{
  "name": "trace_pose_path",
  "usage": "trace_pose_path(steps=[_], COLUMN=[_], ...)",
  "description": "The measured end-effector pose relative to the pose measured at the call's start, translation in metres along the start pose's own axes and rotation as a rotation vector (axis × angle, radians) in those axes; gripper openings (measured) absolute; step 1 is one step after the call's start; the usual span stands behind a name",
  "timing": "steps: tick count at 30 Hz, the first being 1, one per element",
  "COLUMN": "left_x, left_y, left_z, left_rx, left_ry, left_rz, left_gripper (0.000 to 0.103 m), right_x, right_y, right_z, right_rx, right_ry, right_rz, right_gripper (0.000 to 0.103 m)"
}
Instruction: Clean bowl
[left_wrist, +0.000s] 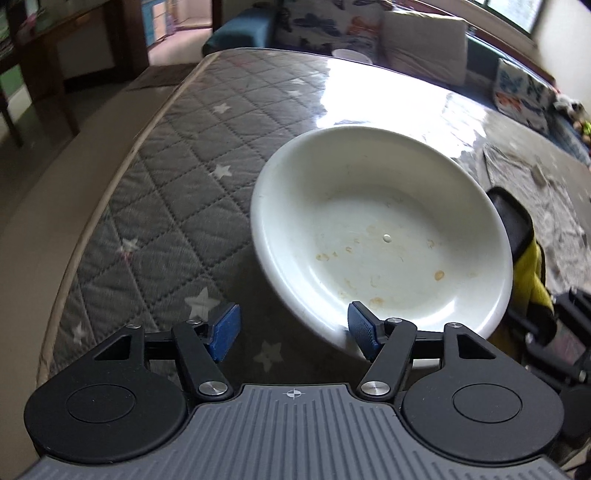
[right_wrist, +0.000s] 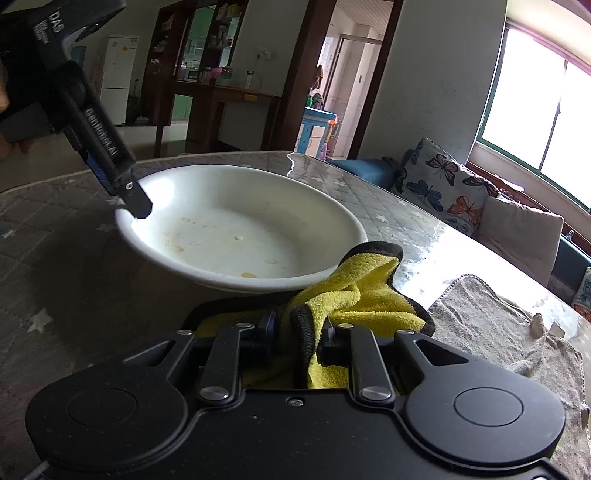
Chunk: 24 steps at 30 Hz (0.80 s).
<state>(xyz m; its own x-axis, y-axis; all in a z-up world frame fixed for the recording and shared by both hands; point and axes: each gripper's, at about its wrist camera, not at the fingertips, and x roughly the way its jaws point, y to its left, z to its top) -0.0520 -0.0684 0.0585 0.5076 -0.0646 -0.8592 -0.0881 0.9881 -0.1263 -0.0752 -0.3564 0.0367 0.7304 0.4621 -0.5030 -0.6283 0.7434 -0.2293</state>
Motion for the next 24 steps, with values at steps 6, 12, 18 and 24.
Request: trace_pose_path(steps=[6, 12, 18, 24], left_x=[0.002, 0.006, 0.013, 0.017], left_y=[0.004, -0.003, -0.011, -0.018], left_z=[-0.002, -0.003, -0.004, -0.001], left_rx=[-0.094, -0.108, -0.086, -0.006], left_ry=[0.021, 0.035, 0.053, 0.052], left_rz=[-0.022, -0.026, -0.057, -0.051], left_gripper=[0.068, 0.068, 0.056, 0.05], right_x=[-0.006, -0.009, -0.009, -0.006], right_y=[0.008, 0.012, 0.013, 0.011], right_z=[-0.001, -0.001, 0.0, 0.002], right_rx=[-0.021, -0.028, -0.021, -0.022], right_ry=[-0.009, -0.015, -0.016, -0.017], right_rz=[0.012, 0.02, 0.026, 0.034], right_gripper=[0.022, 0.022, 0.022, 0.022])
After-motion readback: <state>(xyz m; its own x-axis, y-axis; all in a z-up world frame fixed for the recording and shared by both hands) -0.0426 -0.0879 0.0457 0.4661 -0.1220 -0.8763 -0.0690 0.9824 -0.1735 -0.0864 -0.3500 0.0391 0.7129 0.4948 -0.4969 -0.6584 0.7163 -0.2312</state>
